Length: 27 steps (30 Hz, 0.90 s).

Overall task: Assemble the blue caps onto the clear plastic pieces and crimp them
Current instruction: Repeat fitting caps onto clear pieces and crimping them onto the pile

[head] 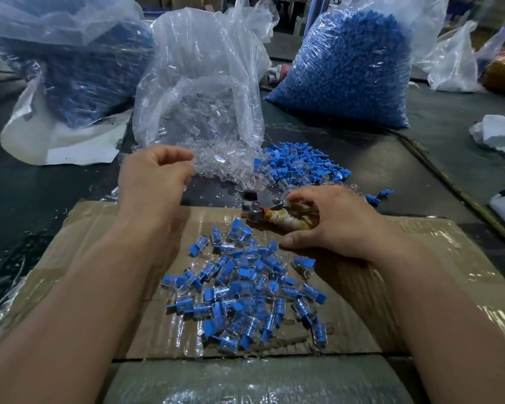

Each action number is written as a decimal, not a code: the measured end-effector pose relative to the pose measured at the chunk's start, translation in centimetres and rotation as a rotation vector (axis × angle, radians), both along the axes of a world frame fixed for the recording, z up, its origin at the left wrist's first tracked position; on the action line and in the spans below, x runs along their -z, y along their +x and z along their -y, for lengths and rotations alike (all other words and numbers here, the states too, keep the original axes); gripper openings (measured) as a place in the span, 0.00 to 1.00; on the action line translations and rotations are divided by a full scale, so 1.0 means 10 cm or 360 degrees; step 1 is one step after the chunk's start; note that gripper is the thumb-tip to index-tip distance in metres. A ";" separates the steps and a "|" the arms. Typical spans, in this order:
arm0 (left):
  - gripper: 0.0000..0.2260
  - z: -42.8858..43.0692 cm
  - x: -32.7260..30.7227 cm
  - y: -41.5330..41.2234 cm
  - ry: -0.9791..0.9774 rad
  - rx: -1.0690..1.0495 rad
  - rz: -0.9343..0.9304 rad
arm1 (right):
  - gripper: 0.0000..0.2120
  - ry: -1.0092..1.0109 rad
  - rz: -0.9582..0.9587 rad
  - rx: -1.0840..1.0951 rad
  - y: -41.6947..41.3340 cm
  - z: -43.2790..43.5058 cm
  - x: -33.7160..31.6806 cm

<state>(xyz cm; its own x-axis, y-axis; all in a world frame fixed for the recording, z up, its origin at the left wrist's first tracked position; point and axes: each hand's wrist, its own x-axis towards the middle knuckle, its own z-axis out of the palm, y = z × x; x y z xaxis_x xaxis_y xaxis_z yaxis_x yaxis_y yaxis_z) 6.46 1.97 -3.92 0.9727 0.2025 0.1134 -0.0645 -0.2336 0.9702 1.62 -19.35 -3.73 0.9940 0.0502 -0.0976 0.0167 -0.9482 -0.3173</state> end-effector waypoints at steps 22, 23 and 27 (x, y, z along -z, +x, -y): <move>0.19 0.06 0.28 0.11 0.1315 0.0379 0.0119 | 0.34 -0.0071 0.0075 -0.0008 -0.02 -0.07 0.01; 0.19 0.07 0.27 0.10 0.1308 0.0406 0.0152 | 0.34 -0.0078 0.0078 -0.0008 -0.02 -0.07 0.01; 0.13 0.09 0.21 0.05 0.1239 0.0390 0.0231 | 0.36 -0.0086 0.0069 -0.0002 -0.02 -0.07 0.01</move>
